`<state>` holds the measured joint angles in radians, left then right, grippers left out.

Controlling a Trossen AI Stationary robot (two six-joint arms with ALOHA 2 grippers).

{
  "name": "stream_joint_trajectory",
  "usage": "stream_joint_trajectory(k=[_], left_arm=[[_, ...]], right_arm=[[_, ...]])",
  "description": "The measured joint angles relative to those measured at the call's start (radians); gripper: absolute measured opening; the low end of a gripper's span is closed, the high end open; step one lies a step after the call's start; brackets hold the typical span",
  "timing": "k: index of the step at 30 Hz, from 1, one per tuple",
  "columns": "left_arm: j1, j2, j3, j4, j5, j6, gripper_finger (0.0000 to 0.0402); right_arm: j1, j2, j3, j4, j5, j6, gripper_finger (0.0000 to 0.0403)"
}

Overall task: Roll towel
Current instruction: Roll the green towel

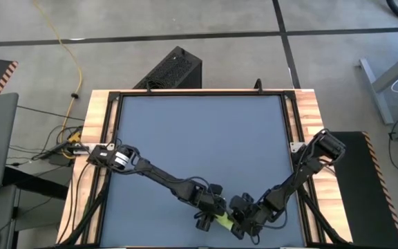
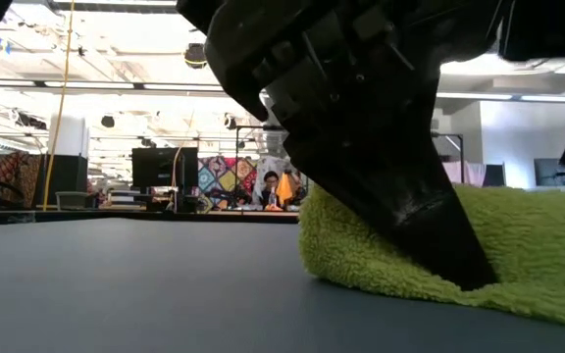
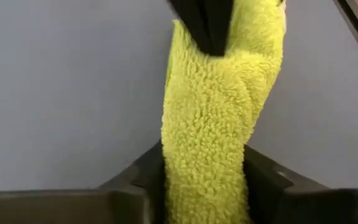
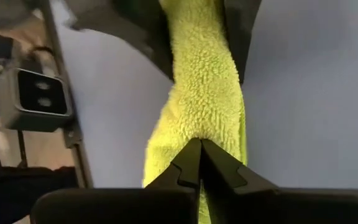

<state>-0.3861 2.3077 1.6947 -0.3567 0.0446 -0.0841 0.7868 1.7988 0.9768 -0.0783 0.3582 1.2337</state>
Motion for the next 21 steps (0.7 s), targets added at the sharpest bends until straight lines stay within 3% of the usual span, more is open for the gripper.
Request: stream_joint_trajectory(k=[9, 14, 21], left_arm=[[0.055, -0.002, 0.001, -0.041, 0.179, -0.172, 0.0015], [0.101, -0.016, -0.002, -0.088, 0.266, -0.258, 0.0018], [0.136, -0.095, -0.006, -0.213, 0.204, -0.278, 0.0013]], right_arm=[[0.106, -0.150, 0.000, -0.219, 0.212, 0.109, 0.0046], [0.167, -0.257, 0.000, -0.344, 0.298, 0.174, 0.0047], [0.237, -0.410, 0.000, -0.450, 0.514, 0.199, 0.0047]])
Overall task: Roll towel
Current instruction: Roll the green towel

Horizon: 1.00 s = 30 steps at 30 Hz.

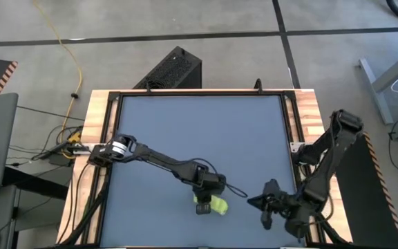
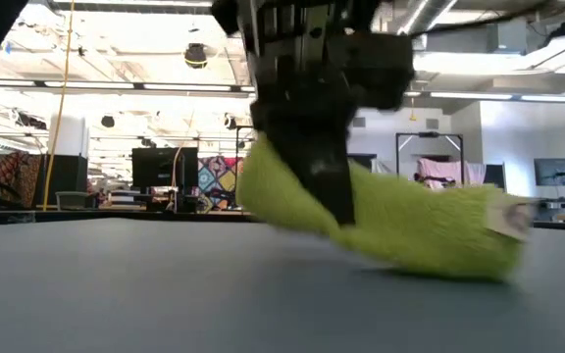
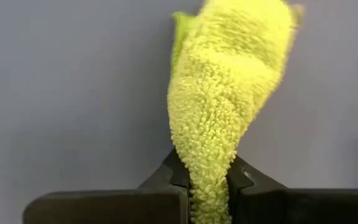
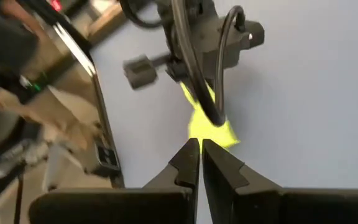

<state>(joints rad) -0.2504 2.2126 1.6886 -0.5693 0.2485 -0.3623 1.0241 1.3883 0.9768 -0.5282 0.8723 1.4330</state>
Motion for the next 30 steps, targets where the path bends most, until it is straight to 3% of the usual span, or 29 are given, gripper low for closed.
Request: stream_joint_trajectory(k=[4, 8, 13, 20, 24, 30], left_arm=[[0.015, -0.105, -0.030, -0.046, -0.132, -0.016, 0.0012], [0.041, -0.258, -0.174, -0.044, -0.261, -0.127, 0.0011], [0.049, -0.543, -0.486, -0.047, -0.474, -0.462, 0.0011], [-0.046, -0.920, -0.880, -0.058, -0.799, -1.025, 0.0013], [-0.139, -1.032, -1.024, -0.103, -0.907, -1.310, 0.0013], [-0.230, -1.062, -1.143, -0.195, -0.921, -1.576, 0.0014]], right_arm=[[0.030, -0.065, 0.000, -0.030, 0.107, -0.008, 0.0046], [0.039, -0.104, 0.000, -0.037, 0.164, -0.043, 0.0039], [0.025, -0.116, 0.000, -0.043, 0.188, -0.053, 0.0027], [-0.050, -0.110, 0.000, -0.048, 0.190, -0.096, 0.0025], [-0.118, -0.110, 0.000, -0.047, 0.157, -0.142, 0.0027], [-0.216, -0.110, 0.000, 0.025, 0.018, -0.258, 0.0028]])
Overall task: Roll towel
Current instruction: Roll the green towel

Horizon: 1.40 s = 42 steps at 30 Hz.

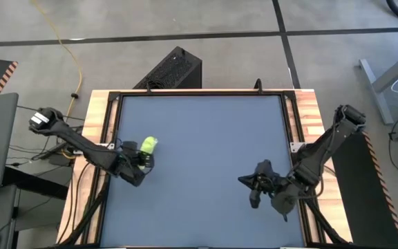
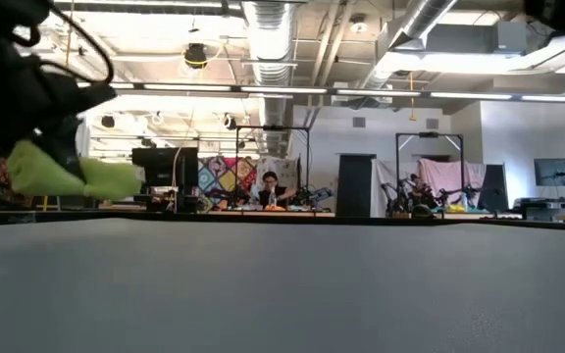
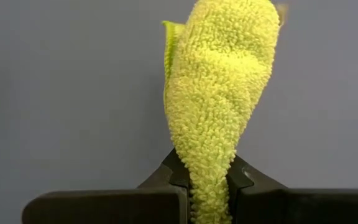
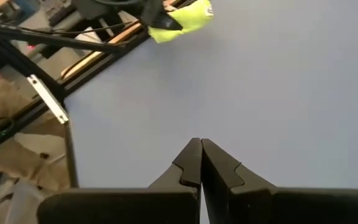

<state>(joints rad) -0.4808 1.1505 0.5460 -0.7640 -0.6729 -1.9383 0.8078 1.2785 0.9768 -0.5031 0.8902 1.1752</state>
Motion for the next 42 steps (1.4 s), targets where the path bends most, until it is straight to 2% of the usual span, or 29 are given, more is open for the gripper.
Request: stream_joint_trajectory(k=[5, 10, 14, 19, 30, 35, 42], left_arm=[[-0.004, 0.036, -0.037, -0.005, 0.031, -0.056, 0.0015], [-0.002, 0.065, -0.036, 0.031, 0.013, -0.013, 0.0024], [0.003, 0.082, -0.035, 0.049, 0.013, 0.012, 0.0053], [0.024, 0.080, -0.035, 0.133, 0.020, 0.013, 0.0110], [0.158, 0.079, -0.053, 0.164, 0.333, 0.024, 0.0221], [0.191, 0.066, -0.046, 0.163, 0.374, 0.172, 0.0253], [0.239, 0.013, -0.017, 0.106, 0.377, 0.284, 0.0259]], right_arm=[[-0.050, 0.000, 0.000, 0.092, -0.077, -0.104, 0.0028], [-0.079, 0.000, 0.000, 0.116, -0.122, -0.124, 0.0028], [-0.090, 0.000, 0.000, 0.122, -0.134, -0.130, 0.0028], [-0.090, 0.000, 0.000, 0.124, -0.134, -0.137, 0.0028], [-0.064, 0.000, 0.000, 0.135, -0.134, -0.139, 0.0028], [-0.044, 0.000, 0.000, 0.142, -0.134, -0.140, 0.0028], [-0.032, 0.000, 0.000, 0.164, -0.134, -0.137, 0.0028]])
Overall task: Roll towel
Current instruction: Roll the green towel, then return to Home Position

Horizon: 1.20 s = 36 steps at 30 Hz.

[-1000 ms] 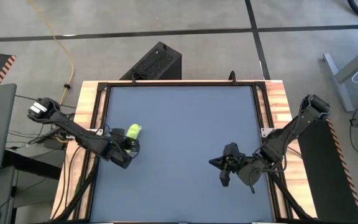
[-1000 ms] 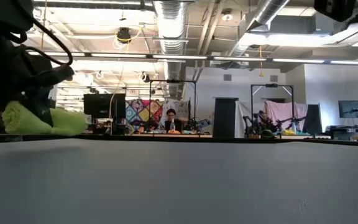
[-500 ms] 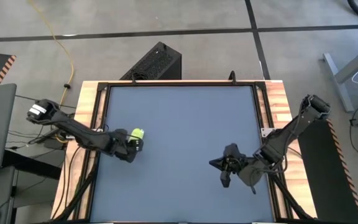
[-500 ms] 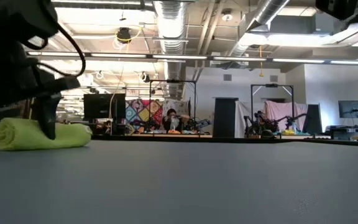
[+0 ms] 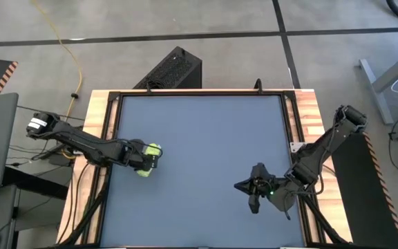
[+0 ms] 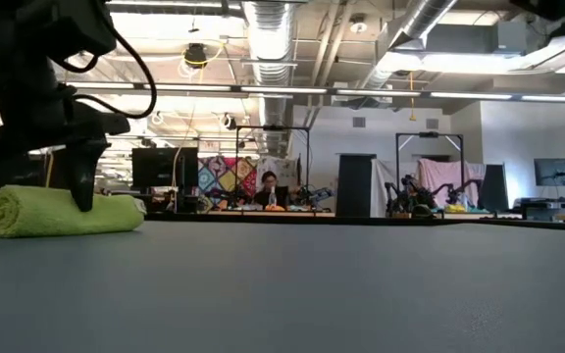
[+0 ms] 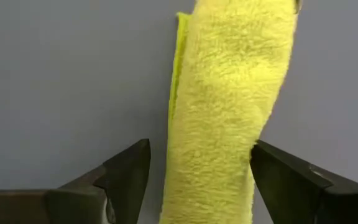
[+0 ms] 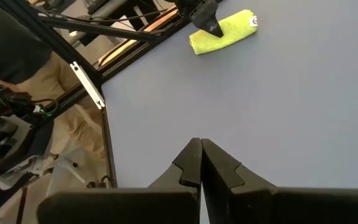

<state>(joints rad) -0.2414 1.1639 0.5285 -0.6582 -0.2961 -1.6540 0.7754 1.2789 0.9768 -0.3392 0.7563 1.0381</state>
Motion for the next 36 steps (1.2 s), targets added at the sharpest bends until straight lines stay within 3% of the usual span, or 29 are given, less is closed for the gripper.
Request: stream_joint_trajectory(k=[16, 21, 25, 27, 31, 36], left_arm=[[0.134, -0.229, 0.001, -0.030, -0.007, 0.263, 0.0259], [0.181, -0.267, 0.001, 0.159, 0.001, 0.506, 0.0259], [0.217, -0.209, 0.002, 0.383, 0.077, 0.673, 0.0254], [0.243, -0.155, 0.010, 0.417, 0.158, 0.720, 0.0243], [0.279, -0.012, 0.059, 0.310, 0.263, 0.829, 0.0209], [0.286, 0.136, 0.184, 0.168, 0.218, 0.974, 0.0156]], right_arm=[[0.002, 0.000, 0.000, 0.030, -0.031, 0.001, 0.0028], [-0.021, 0.000, 0.000, 0.044, -0.031, 0.008, 0.0028], [-0.056, 0.000, 0.000, 0.053, -0.030, 0.008, 0.0028], [-0.076, 0.000, 0.000, 0.068, -0.030, 0.008, 0.0028], [-0.111, 0.000, 0.000, 0.096, -0.029, 0.008, 0.0028], [-0.138, 0.000, 0.000, 0.111, -0.028, 0.009, 0.0028]])
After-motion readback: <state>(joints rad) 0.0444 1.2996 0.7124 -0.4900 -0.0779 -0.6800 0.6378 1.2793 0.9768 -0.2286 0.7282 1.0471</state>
